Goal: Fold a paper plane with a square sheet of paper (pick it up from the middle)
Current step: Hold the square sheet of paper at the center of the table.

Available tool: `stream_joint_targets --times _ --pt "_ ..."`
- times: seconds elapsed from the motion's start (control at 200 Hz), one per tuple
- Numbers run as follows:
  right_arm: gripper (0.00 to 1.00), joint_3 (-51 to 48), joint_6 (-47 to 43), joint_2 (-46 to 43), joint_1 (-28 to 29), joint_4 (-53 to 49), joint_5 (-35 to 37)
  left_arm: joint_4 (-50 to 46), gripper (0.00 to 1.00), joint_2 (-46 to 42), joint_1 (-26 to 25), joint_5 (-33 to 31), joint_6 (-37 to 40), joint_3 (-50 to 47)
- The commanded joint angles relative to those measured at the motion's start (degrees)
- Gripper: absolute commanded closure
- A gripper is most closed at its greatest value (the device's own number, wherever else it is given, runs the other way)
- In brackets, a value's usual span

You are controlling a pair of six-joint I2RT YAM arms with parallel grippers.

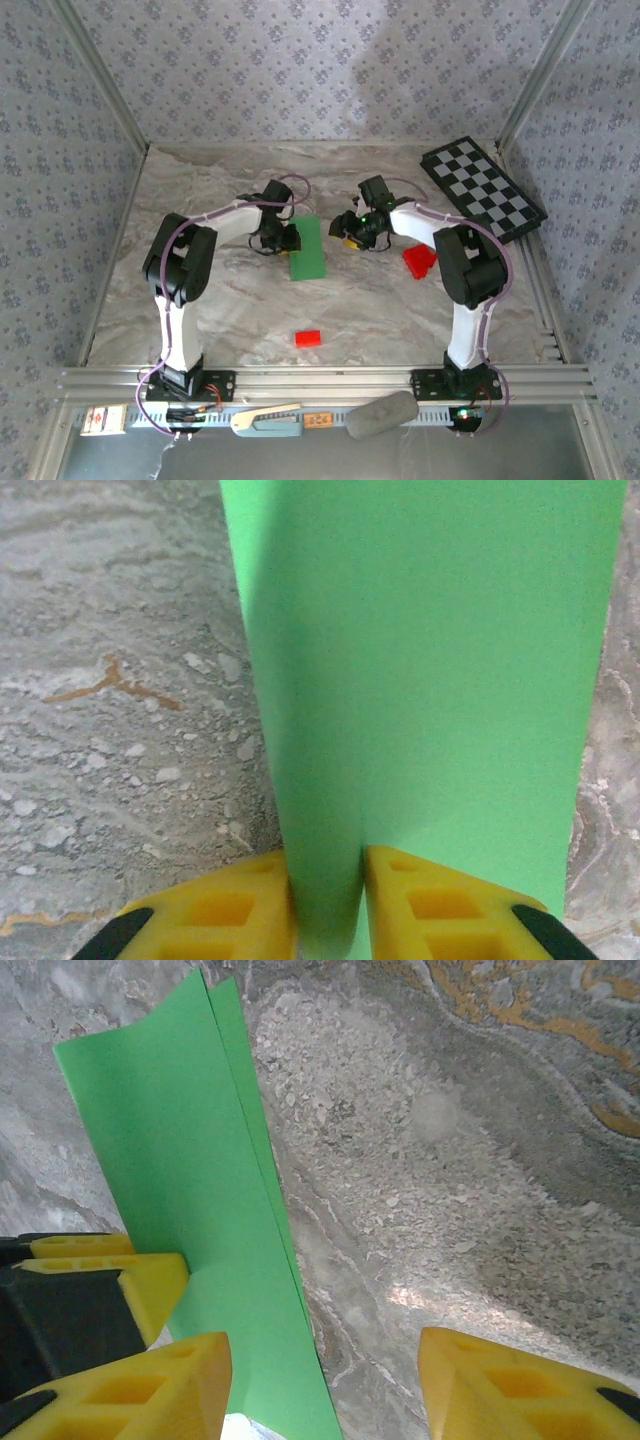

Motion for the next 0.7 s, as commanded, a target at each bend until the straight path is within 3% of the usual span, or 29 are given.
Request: stream_joint_targets --times 0.0,0.265,0.695 --pt "0.46 1.3 -1.3 1.0 0.4 -0.8 -1.1 -0.6 0.74 1.0 -0.1 3.2 4.5 -1.1" --pt "0.46 2.3 -2.1 2.2 0.9 -1.3 -1.5 -1.3 0.70 0.5 -0.1 3.7 9.6 -0.9" --pt "0.47 2.7 -2.2 3.0 1.2 -1.5 -1.6 -1.9 0.77 2.1 0.3 1.3 8.0 0.0"
